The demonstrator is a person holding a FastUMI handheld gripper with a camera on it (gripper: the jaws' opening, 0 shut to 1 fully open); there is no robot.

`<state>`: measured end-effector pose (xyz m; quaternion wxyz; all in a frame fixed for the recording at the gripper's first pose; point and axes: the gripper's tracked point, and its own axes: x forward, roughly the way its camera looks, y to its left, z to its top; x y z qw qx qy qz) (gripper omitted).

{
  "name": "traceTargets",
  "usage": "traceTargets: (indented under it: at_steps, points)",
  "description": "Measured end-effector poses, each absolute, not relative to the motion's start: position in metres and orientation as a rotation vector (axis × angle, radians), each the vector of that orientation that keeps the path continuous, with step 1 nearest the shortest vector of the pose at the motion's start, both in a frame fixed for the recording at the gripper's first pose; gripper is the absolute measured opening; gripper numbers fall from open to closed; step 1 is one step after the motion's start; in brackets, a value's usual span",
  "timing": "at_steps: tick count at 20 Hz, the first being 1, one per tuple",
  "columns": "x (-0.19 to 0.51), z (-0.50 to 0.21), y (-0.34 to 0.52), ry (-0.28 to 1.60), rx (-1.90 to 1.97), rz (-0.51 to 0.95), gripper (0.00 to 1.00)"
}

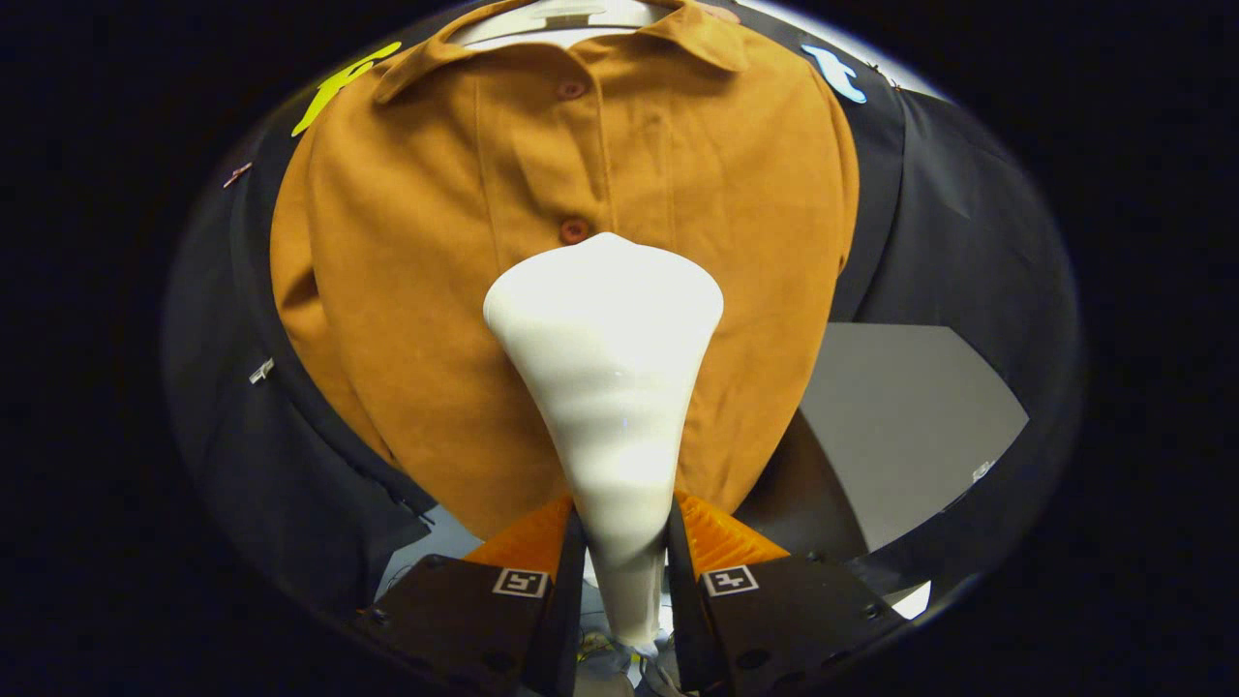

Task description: Iron the clothes twice with a garment steamer, once on the left side and once on the right side.

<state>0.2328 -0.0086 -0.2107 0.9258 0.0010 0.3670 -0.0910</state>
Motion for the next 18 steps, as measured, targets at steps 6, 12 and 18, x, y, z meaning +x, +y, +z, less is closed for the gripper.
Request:
traceTargets:
  at_steps: [6,12,18]
  points:
    - [0.243,-0.164,-0.048,0.642,0.019,-0.234,0.43]
    - [0.247,-0.117,-0.070,0.525,0.031,-0.258,0.43]
    - [0.249,-0.078,-0.077,0.394,0.039,-0.241,0.43]
